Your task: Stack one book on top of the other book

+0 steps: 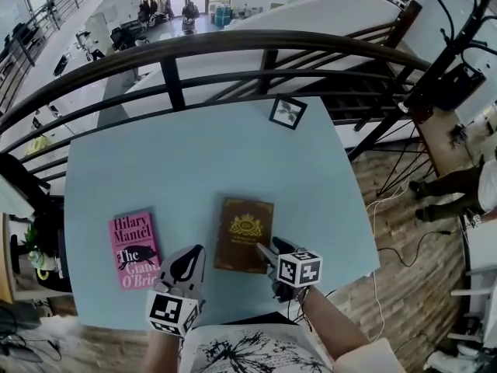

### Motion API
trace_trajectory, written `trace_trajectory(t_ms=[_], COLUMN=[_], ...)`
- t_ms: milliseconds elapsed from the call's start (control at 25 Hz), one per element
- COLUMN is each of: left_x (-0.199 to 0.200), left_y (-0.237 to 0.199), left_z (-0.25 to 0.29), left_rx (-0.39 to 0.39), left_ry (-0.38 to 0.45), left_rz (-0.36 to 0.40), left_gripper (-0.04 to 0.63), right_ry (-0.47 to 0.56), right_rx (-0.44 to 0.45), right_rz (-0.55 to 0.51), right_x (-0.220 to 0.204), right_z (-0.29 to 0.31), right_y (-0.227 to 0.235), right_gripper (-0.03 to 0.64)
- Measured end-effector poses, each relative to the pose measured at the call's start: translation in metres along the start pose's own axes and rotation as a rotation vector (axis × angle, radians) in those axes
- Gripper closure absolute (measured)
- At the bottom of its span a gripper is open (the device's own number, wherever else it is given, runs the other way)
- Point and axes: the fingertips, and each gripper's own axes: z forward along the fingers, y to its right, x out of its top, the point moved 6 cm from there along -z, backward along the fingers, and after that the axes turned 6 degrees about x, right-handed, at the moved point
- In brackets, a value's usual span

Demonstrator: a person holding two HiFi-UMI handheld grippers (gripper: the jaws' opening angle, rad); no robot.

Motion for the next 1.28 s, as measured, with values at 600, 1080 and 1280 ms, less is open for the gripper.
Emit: trace_trajectory(t_ms=[600, 1080, 1280], left_x=[-0.049, -0.1, -0.124], left_y=[0.0, -0.001, -0.003], left_z=[0.042, 0.094, 0.113], left_rx=[-0.088, -0.151, -0.145], left_ry=[-0.232, -0.604, -0.703], left_rz=[-0.065, -0.214, -0.257], left_gripper=[0.581, 0.4, 0.357], right_ry=[-0.048, -0.033, -0.024], right_rx=[0.035, 0.024, 0.014], right_rz=[0.192, 0.165, 0.161], right_x=[-0.015, -0.015, -0.014], right_z=[0.027, 0.025, 0.024], right_y=[0.017, 0.018, 0.016], right_gripper=[0.41, 0.408, 0.411])
